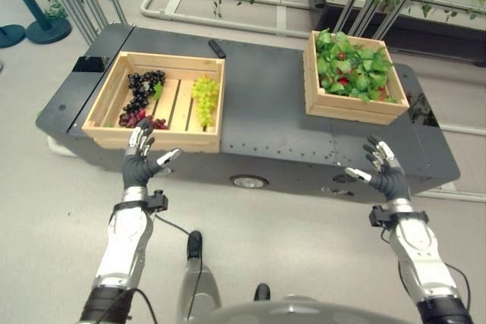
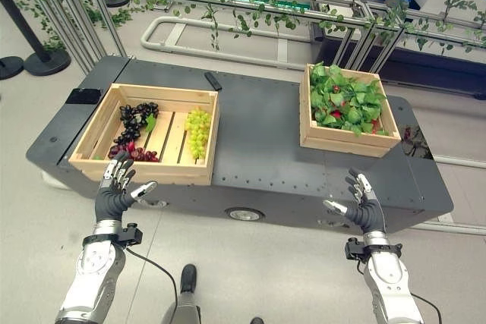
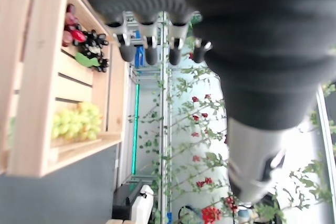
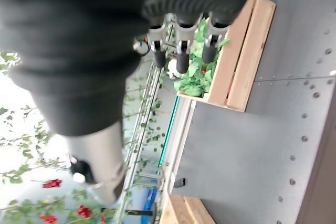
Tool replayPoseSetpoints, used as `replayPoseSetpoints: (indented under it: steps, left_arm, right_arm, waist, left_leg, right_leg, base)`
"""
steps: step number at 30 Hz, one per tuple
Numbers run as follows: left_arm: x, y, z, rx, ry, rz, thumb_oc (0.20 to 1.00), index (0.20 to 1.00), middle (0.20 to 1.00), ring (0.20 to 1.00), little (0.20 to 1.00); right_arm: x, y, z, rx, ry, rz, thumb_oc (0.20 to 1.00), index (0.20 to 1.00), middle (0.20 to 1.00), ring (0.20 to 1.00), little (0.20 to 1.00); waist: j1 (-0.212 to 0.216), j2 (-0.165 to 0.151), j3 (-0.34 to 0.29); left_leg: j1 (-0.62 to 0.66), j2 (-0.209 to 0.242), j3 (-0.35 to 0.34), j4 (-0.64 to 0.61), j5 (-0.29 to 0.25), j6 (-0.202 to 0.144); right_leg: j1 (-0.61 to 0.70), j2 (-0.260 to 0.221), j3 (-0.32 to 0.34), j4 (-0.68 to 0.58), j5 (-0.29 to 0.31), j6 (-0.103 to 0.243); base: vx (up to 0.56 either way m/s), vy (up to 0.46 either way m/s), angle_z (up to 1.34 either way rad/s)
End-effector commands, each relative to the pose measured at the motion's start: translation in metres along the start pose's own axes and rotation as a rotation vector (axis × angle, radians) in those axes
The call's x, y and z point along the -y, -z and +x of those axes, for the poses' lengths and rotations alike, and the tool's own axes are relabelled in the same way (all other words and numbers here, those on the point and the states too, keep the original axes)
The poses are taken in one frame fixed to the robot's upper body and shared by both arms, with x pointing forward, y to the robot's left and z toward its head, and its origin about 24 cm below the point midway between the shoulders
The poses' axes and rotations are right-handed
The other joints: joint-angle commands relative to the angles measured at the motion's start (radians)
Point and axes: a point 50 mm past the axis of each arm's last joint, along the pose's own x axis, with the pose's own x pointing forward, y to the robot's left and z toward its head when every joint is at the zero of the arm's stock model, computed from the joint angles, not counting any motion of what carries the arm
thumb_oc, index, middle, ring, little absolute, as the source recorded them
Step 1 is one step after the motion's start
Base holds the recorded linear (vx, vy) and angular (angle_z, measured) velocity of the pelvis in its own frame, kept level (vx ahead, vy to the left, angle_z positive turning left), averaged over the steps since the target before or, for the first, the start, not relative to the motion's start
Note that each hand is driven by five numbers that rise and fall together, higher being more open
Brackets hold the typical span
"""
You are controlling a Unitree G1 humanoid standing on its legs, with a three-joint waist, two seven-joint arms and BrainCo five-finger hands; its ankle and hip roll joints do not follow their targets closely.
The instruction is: Pick up the fruits from the basket on one side to the basket on the other side
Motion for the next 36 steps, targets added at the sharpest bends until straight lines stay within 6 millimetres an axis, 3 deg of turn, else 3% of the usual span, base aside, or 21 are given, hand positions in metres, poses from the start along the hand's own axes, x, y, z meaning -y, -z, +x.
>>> replayPoseSetpoints:
  steps: [1, 2, 4, 5, 7, 9, 10, 12, 13, 15, 17, 31, 36]
  left_arm:
    - [-0.01, -0.027, 0.005, 0.149, 0.024, 0.093, 1.0, 1.0, 1.0, 1.0, 1.0]
    - [-0.01, -0.027, 0.005, 0.15, 0.035, 0.099, 1.0, 1.0, 1.0, 1.0, 1.0]
    - [-0.008, -0.028, 0.005, 0.153, 0.048, 0.101, 1.0, 1.0, 1.0, 1.0, 1.0]
    - [-0.007, -0.029, 0.004, 0.152, 0.064, 0.104, 1.0, 1.0, 1.0, 1.0, 1.0]
    - [-0.008, -0.03, 0.003, 0.154, 0.073, 0.132, 1.0, 1.0, 1.0, 1.0, 1.0]
    - [-0.01, -0.029, 0.003, 0.151, 0.067, 0.138, 1.0, 1.0, 1.0, 1.0, 1.0]
    - [-0.009, -0.027, 0.002, 0.142, 0.067, 0.14, 1.0, 1.0, 1.0, 1.0, 1.0]
    - [-0.008, -0.027, 0.004, 0.145, 0.064, 0.116, 1.0, 1.0, 1.0, 1.0, 1.0]
    - [-0.006, -0.026, 0.004, 0.14, 0.067, 0.101, 1.0, 1.0, 1.0, 1.0, 1.0]
    - [-0.004, -0.023, 0.003, 0.128, 0.069, 0.091, 1.0, 1.0, 1.0, 1.0, 1.0]
    - [-0.001, -0.02, 0.002, 0.114, 0.079, 0.084, 1.0, 1.0, 1.0, 1.0, 1.0]
    - [0.006, 0.013, -0.014, -0.05, 0.093, 0.031, 1.0, 1.0, 1.0, 1.0, 1.0]
    - [0.006, 0.037, -0.022, -0.162, 0.09, 0.067, 1.0, 1.0, 1.0, 1.0, 1.0]
  right_arm:
    - [-0.001, -0.023, 0.01, 0.127, -0.021, -0.003, 1.0, 1.0, 1.0, 1.0, 1.0]
    - [-0.001, -0.022, 0.009, 0.121, -0.024, -0.008, 1.0, 1.0, 1.0, 1.0, 1.0]
    - [-0.002, -0.021, 0.008, 0.113, -0.025, -0.02, 1.0, 1.0, 1.0, 1.0, 1.0]
    - [-0.002, -0.02, 0.008, 0.108, -0.025, -0.028, 1.0, 1.0, 1.0, 1.0, 1.0]
    - [-0.004, -0.021, 0.01, 0.11, -0.029, -0.03, 1.0, 1.0, 1.0, 1.0, 1.0]
    - [-0.006, -0.02, 0.01, 0.106, -0.031, -0.023, 1.0, 1.0, 1.0, 1.0, 1.0]
    - [-0.008, -0.017, 0.008, 0.096, -0.034, -0.007, 1.0, 1.0, 1.0, 1.0, 1.0]
    - [-0.005, -0.013, 0.006, 0.081, -0.024, -0.005, 1.0, 1.0, 1.0, 1.0, 1.0]
    - [-0.005, -0.013, 0.006, 0.079, -0.02, 0.0, 1.0, 1.0, 1.0, 1.0, 1.0]
    - [-0.003, -0.01, 0.005, 0.068, -0.015, -0.003, 1.0, 1.0, 1.0, 1.0, 1.0]
    - [-0.005, -0.009, 0.006, 0.064, -0.015, -0.004, 1.0, 1.0, 1.0, 1.0, 1.0]
    - [0.0, 0.017, -0.001, -0.062, 0.002, -0.026, 1.0, 1.0, 1.0, 1.0, 1.0]
    - [-0.001, 0.039, -0.007, -0.164, 0.0, -0.047, 1.0, 1.0, 1.0, 1.0, 1.0]
  waist:
    - [0.0, 0.02, -0.074]
    - [0.0, 0.012, -0.084]
    - [-0.002, 0.016, -0.097]
    - [-0.013, 0.022, -0.106]
    - [-0.024, 0.039, -0.1]
    - [-0.025, 0.046, -0.098]
    - [-0.043, 0.054, -0.093]
    - [-0.054, 0.06, -0.087]
    - [-0.056, 0.056, -0.082]
    - [-0.06, 0.05, -0.078]
    - [-0.048, 0.042, -0.082]
    - [-0.052, 0.058, -0.126]
    - [-0.053, 0.062, -0.132]
  left_leg:
    - [-0.007, 0.022, 0.031, 0.071, -0.09, 0.002]
    - [0.0, -0.005, 0.04, 0.074, -0.111, 0.016]
    - [0.005, -0.022, 0.042, 0.065, -0.119, 0.03]
    - [0.031, -0.063, 0.045, 0.049, -0.143, 0.059]
    - [0.072, -0.082, 0.058, 0.016, -0.151, 0.083]
    - [0.093, -0.084, 0.067, -0.006, -0.154, 0.087]
    - [0.134, -0.098, 0.06, -0.042, -0.159, 0.089]
    - [0.148, -0.103, 0.049, -0.05, -0.155, 0.084]
    - [0.16, -0.108, 0.047, -0.052, -0.163, 0.079]
    - [0.181, -0.116, 0.035, -0.049, -0.176, 0.079]
    - [0.195, -0.112, 0.042, -0.048, -0.179, 0.072]
    - [0.247, -0.093, 0.025, -0.058, -0.19, 0.046]
    - [0.257, -0.087, 0.026, -0.056, -0.192, 0.041]
  right_leg:
    - [-0.025, -0.078, -0.005, 0.185, -0.03, 0.111]
    - [-0.038, -0.097, 0.012, 0.216, 0.001, 0.133]
    - [-0.061, -0.109, 0.021, 0.243, 0.029, 0.139]
    - [-0.092, -0.132, 0.044, 0.332, 0.107, 0.15]
    - [-0.164, -0.149, 0.05, 0.427, 0.179, 0.153]
    - [-0.185, -0.145, 0.038, 0.432, 0.17, 0.154]
    - [-0.244, -0.073, 0.064, 0.389, 0.094, 0.141]
    - [-0.277, -0.036, 0.084, 0.307, 0.04, 0.122]
    - [-0.282, -0.043, 0.077, 0.226, 0.035, 0.116]
    - [-0.263, -0.034, 0.085, 0.165, 0.048, 0.11]
    - [-0.236, -0.042, 0.047, 0.14, 0.056, 0.114]
    - [-0.128, -0.019, 0.013, 0.075, 0.026, 0.078]
    - [-0.11, -0.015, 0.013, 0.069, 0.018, 0.072]
  base:
    - [0.43, 0.489, -0.12]
    - [0.3, 0.361, -0.04]
    - [0.24, 0.326, 0.15]
    - [0.28, 0.445, 0.12]
    - [0.23, 0.42, 0.07]
    - [0.19, 0.237, -0.08]
    - [0.32, 0.287, -0.24]
    - [0.25, 0.142, -0.04]
    - [0.15, 0.032, 0.2]
    - [0.18, -0.004, 0.23]
    - [0.15, -0.057, 0.33]
    - [0.06, -0.071, 0.15]
    - [0.01, -0.026, 0.02]
